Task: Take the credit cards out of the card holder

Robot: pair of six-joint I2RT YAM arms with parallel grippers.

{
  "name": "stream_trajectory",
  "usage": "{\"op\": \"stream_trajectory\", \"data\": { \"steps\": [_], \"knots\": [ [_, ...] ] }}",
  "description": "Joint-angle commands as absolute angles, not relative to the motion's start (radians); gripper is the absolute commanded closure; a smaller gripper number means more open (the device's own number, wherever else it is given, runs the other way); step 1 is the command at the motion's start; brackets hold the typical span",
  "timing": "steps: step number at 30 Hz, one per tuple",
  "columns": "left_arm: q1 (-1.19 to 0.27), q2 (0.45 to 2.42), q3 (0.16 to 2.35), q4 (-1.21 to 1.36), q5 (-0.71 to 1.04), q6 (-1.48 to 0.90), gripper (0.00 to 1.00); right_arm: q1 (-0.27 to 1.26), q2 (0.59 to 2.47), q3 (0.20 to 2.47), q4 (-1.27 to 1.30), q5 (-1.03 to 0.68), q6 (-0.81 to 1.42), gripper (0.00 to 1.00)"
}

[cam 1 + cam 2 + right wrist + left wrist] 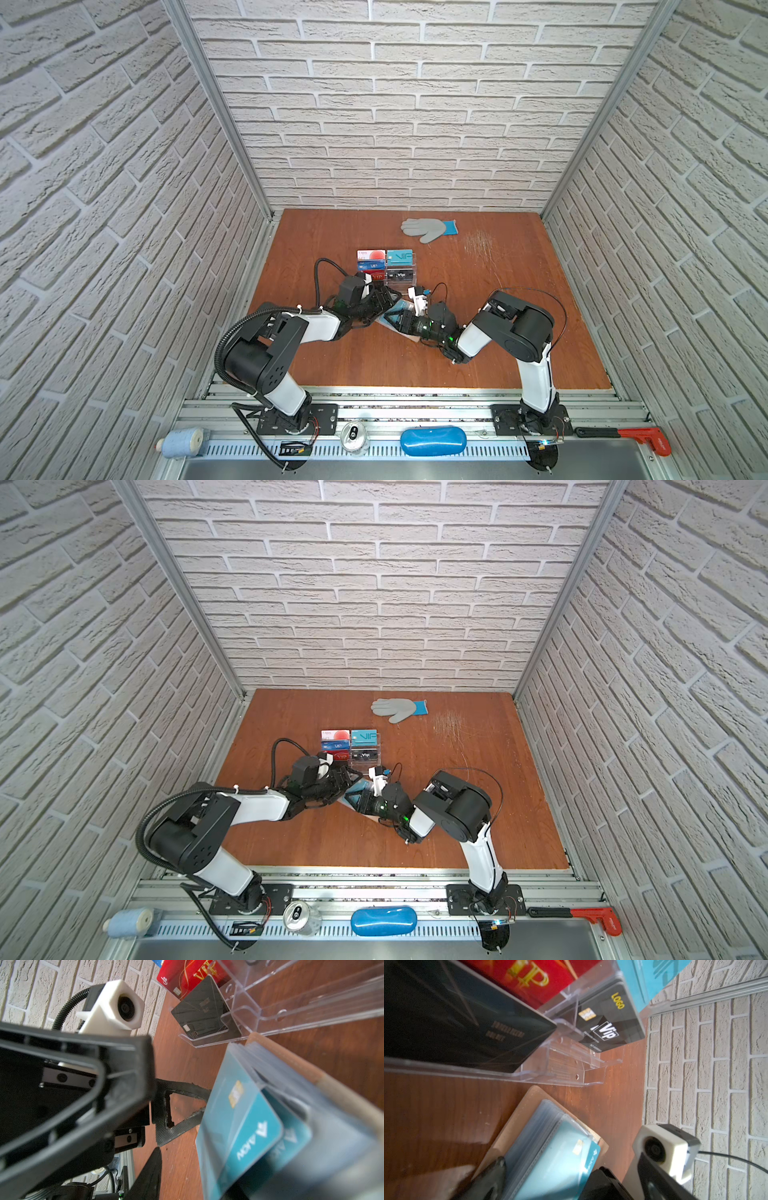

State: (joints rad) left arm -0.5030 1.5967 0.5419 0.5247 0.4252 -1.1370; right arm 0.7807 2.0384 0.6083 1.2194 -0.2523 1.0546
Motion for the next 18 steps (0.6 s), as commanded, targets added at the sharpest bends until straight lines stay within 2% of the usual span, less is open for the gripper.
{"op": "stream_trajectory", "data": {
  "steps": [1,18],
  "knots": [
    [-0.497,1.617,0.509,0.514,0.431,-1.148,0.02,0.787,2.024,0.628,1.213,-0.209,1.042,0.61],
    [-0.476,1.645,0.483,0.569,0.439,-1.170,0.02,0.746,2.063,0.585,1.320,-0.205,1.097,0.64]
  ]
}}
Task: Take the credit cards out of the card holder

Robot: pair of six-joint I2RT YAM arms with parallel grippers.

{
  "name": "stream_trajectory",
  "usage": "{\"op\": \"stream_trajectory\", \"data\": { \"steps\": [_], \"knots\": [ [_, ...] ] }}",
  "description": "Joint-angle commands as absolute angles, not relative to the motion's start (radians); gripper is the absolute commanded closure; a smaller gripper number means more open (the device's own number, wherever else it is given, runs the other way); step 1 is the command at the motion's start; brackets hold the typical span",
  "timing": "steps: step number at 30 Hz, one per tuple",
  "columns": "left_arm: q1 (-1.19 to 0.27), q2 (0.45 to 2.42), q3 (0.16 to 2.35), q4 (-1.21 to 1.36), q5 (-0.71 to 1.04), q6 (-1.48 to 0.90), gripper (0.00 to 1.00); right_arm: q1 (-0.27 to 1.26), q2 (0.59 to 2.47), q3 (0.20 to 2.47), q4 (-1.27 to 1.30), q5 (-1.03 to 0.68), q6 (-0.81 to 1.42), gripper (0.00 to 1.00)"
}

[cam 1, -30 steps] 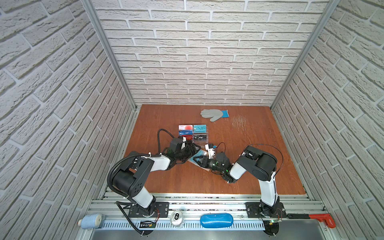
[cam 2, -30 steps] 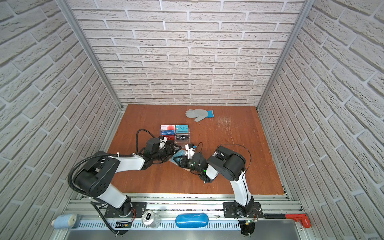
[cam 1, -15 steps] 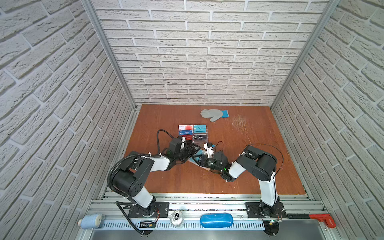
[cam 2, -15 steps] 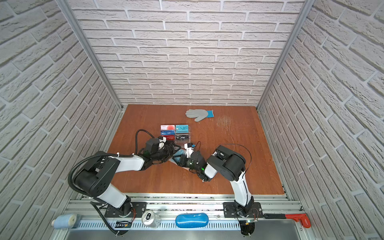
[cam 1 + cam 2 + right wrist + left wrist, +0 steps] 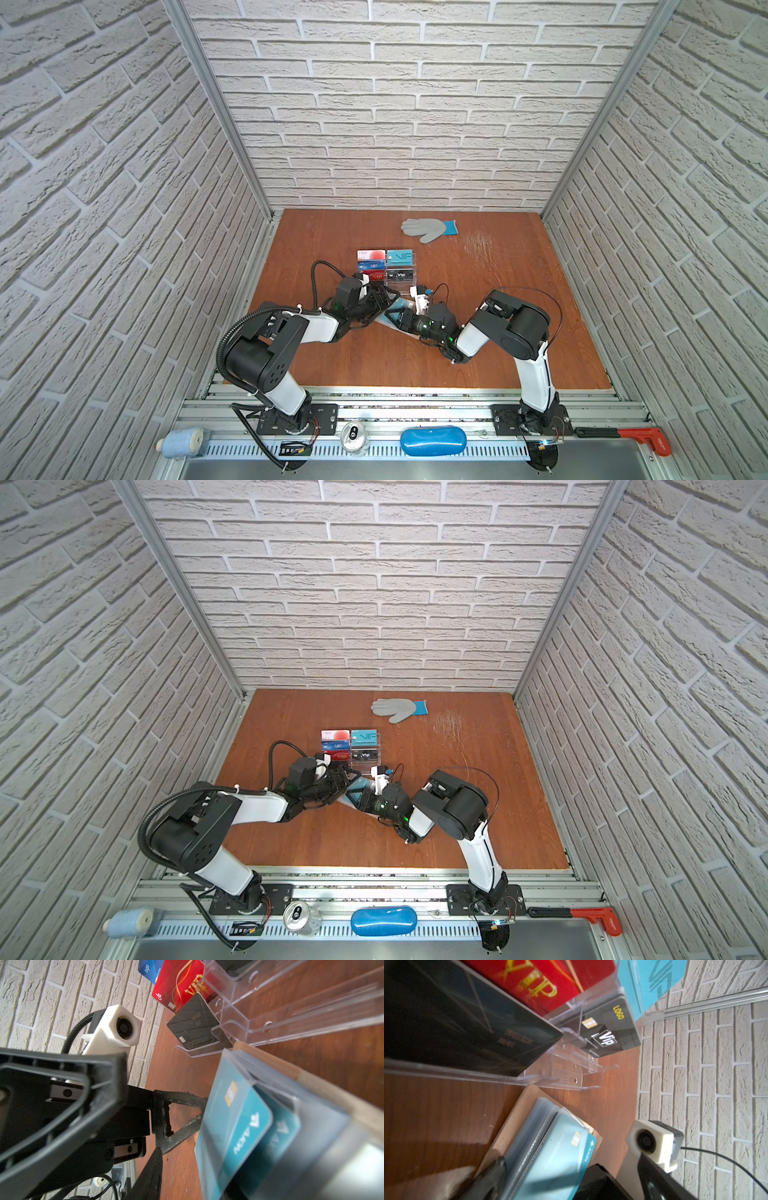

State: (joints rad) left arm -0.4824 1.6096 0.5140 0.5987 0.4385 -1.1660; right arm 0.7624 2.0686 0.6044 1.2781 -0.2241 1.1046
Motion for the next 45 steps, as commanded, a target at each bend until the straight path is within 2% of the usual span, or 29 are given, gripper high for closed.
{"op": "stream_trajectory", "data": {
  "steps": [1,23,45],
  "knots": [
    [-0.476,1.646,0.483,0.569,0.439,-1.170,0.02,0.744,2.059,0.581,1.323,-0.209,1.095,0.65],
    [-0.476,1.650,0.492,0.561,0.437,-1.170,0.02,0.686,2.014,0.509,1.347,-0.262,1.088,0.69],
    [-0.478,1.655,0.491,0.566,0.436,-1.170,0.02,0.664,2.017,0.483,1.367,-0.282,1.092,0.80]
  ]
}}
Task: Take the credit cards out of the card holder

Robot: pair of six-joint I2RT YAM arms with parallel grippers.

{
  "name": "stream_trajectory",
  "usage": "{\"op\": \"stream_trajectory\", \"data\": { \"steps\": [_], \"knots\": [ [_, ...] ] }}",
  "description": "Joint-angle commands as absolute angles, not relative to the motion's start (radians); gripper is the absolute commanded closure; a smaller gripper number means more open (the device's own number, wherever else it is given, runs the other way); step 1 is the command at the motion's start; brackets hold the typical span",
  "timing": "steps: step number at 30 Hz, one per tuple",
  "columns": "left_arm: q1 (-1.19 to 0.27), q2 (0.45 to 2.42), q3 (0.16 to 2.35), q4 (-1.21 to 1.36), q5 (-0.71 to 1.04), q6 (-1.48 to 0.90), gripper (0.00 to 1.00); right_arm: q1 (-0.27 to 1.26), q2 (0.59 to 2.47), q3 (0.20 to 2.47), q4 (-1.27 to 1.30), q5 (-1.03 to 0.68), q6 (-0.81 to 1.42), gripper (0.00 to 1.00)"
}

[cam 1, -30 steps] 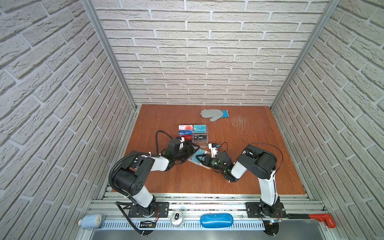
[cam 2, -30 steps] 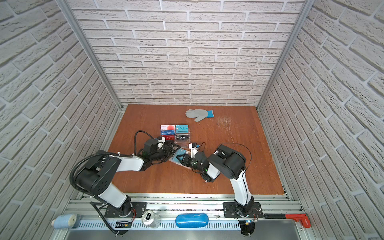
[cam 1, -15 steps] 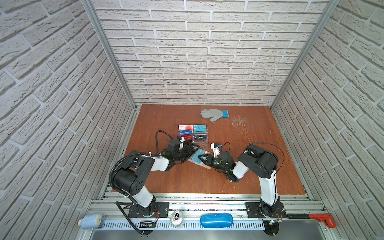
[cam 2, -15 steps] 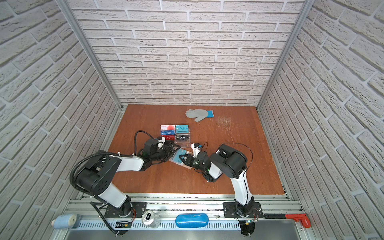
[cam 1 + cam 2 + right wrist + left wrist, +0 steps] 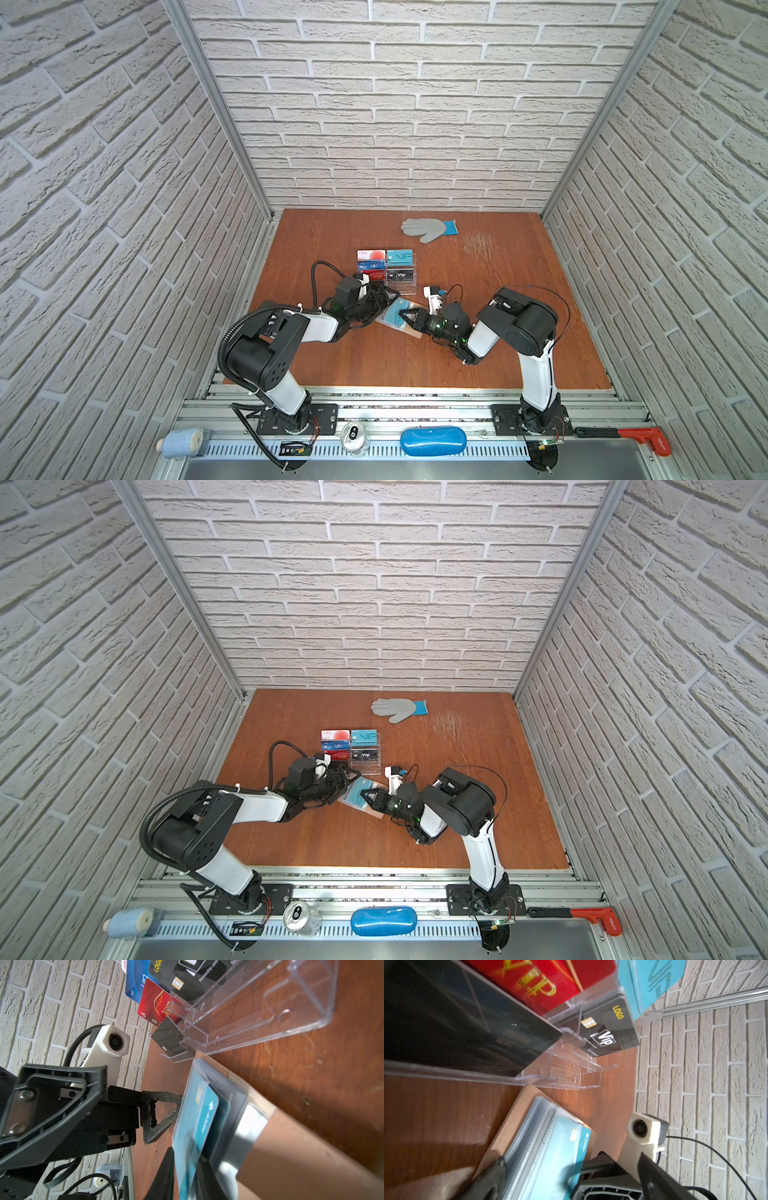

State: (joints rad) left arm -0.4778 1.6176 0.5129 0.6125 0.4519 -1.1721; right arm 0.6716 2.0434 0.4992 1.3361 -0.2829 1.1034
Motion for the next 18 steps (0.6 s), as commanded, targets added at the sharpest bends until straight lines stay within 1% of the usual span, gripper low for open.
{"op": "stream_trajectory", "data": {
  "steps": [1,15,18],
  "knots": [
    [-0.477,1.658,0.491,0.567,0.436,-1.170,0.02,0.664,2.017,0.482,1.367,-0.281,1.091,0.80],
    [-0.477,1.663,0.488,0.575,0.436,-1.173,0.02,0.653,2.022,0.459,1.392,-0.289,1.097,0.84],
    [-0.478,1.664,0.488,0.578,0.439,-1.176,0.02,0.652,2.024,0.457,1.396,-0.291,1.097,0.87]
  ]
}}
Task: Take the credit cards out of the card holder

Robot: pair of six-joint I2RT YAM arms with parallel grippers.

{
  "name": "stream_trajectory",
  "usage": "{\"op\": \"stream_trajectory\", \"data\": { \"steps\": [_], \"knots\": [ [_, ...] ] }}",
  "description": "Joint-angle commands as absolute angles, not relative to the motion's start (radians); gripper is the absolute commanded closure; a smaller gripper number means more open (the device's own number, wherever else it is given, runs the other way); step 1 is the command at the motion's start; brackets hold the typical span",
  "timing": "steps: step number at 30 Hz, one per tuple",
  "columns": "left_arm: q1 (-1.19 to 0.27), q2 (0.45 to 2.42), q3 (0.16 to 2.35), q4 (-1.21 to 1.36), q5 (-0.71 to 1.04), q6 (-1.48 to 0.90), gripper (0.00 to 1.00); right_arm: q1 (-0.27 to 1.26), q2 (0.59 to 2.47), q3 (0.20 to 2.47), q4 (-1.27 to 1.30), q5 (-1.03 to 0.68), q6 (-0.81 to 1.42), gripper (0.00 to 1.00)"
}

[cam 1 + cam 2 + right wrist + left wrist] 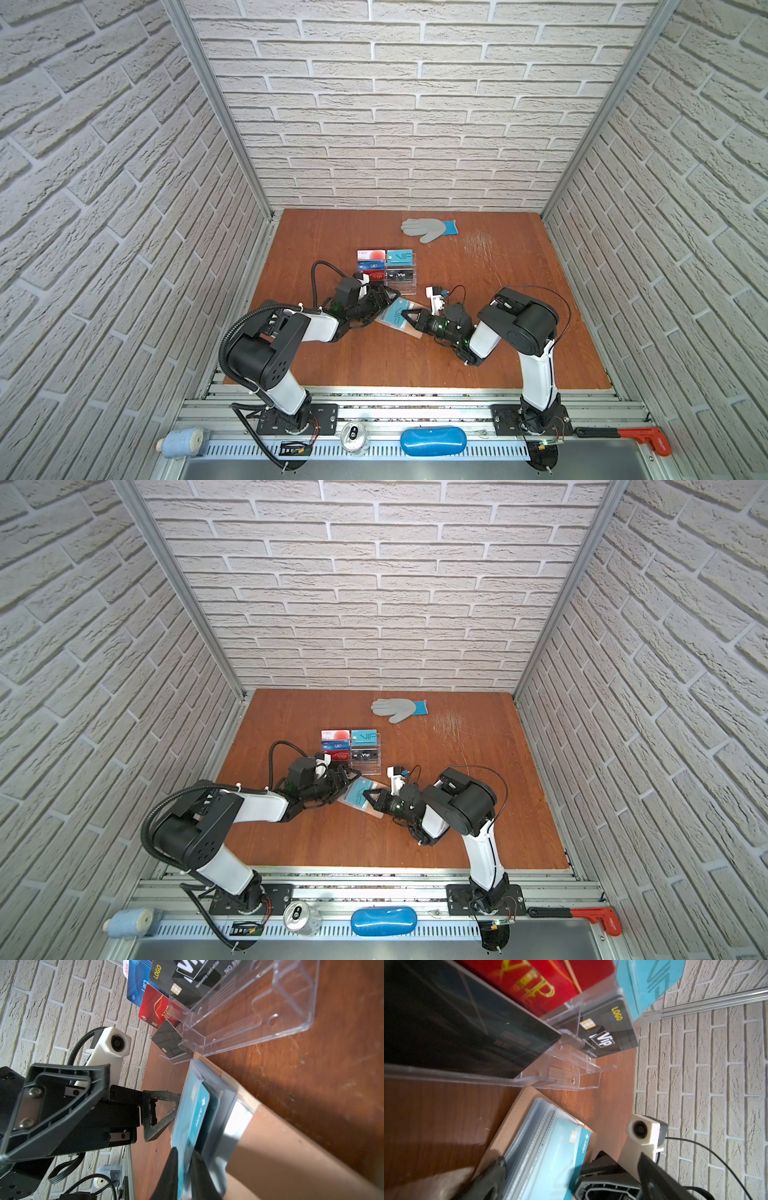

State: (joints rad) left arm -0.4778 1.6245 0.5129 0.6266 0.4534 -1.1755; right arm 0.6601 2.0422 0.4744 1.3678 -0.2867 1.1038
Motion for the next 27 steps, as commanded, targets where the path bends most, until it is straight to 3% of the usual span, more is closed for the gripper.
{"op": "stream_trajectory", "data": {
  "steps": [1,9,27],
  "knots": [
    [-0.479,1.664,0.489,0.578,0.436,-1.176,0.02,0.651,2.026,0.456,1.396,-0.291,1.096,0.88],
    [-0.479,1.664,0.489,0.578,0.437,-1.176,0.02,0.643,2.033,0.450,1.405,-0.296,1.101,0.93],
    [-0.479,1.664,0.484,0.583,0.436,-1.177,0.02,0.601,2.042,0.399,1.406,-0.319,1.097,0.94]
  ]
}}
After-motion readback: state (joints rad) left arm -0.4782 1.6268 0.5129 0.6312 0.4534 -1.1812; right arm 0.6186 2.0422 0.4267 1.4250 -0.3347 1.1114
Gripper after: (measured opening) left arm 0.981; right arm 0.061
